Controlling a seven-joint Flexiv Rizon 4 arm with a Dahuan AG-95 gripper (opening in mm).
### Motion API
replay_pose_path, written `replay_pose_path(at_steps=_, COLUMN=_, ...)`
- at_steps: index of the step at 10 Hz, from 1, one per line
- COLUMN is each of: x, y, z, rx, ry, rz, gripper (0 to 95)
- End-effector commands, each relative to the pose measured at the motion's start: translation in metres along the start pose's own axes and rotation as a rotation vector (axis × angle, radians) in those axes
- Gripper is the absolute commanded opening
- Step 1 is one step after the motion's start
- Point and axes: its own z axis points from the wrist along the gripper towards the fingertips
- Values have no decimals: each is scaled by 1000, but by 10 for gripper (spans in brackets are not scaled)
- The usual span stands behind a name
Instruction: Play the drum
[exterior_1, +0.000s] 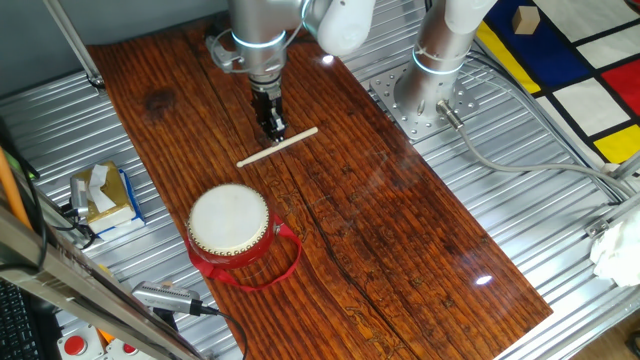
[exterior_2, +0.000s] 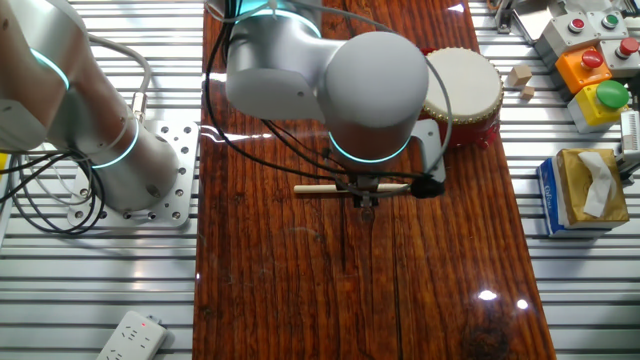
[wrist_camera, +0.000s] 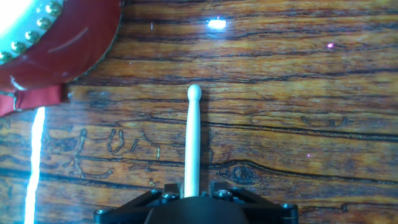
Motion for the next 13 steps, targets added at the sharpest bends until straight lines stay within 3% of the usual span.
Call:
replay_pose_path(at_steps=1, x=0, y=-1, z=0, rx=8, ry=7, rz=-19, gripper=190)
replay_pose_path(at_steps=3, x=0, y=-1, z=0, rx=3, ry=13, rz=1, gripper=190)
replay_pose_path(at_steps=6, x=0, y=-1, z=0, rx=-1, ry=-16, rz=33, gripper=190)
replay_pose_path(at_steps=13, x=0, y=-1, z=0, rx=2, ry=1, rz=36, gripper=190)
